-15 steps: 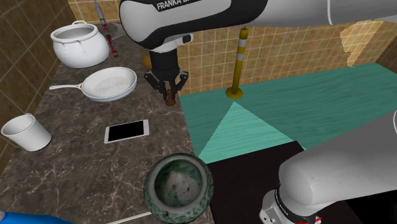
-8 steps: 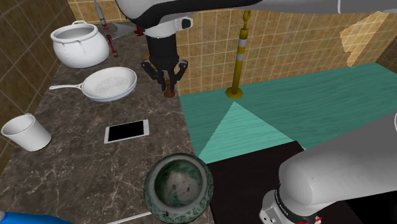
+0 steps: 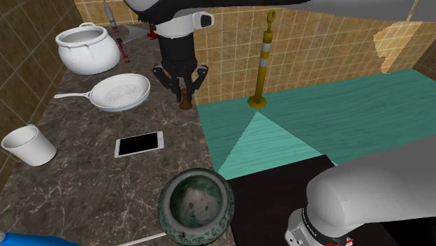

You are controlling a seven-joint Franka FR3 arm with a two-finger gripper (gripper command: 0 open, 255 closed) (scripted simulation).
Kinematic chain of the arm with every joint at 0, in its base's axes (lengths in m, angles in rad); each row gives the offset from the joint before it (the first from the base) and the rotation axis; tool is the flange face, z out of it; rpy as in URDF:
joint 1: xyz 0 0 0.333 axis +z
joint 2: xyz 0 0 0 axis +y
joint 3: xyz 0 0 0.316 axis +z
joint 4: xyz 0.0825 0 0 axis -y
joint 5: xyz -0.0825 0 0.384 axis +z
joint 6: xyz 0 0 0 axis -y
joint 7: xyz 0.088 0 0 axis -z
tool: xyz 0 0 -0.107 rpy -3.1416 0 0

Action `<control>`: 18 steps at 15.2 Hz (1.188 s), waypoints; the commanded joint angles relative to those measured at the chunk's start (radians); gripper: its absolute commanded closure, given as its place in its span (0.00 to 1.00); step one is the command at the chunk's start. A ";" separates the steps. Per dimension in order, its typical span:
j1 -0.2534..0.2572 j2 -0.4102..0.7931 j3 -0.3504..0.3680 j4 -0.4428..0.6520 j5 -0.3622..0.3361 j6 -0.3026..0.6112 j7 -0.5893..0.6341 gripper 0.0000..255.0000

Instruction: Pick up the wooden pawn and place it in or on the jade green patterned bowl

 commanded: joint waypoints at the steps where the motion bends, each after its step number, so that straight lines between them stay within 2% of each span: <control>1: 0.027 -0.073 0.000 -0.045 0.038 -0.019 0.013 1.00; 9: 0.143 -0.302 0.013 -0.168 0.158 -0.097 0.095 1.00; 17: 0.264 -0.483 0.056 -0.218 0.270 -0.192 0.230 1.00; 18: 0.266 -0.486 0.060 -0.232 0.274 -0.181 0.228 1.00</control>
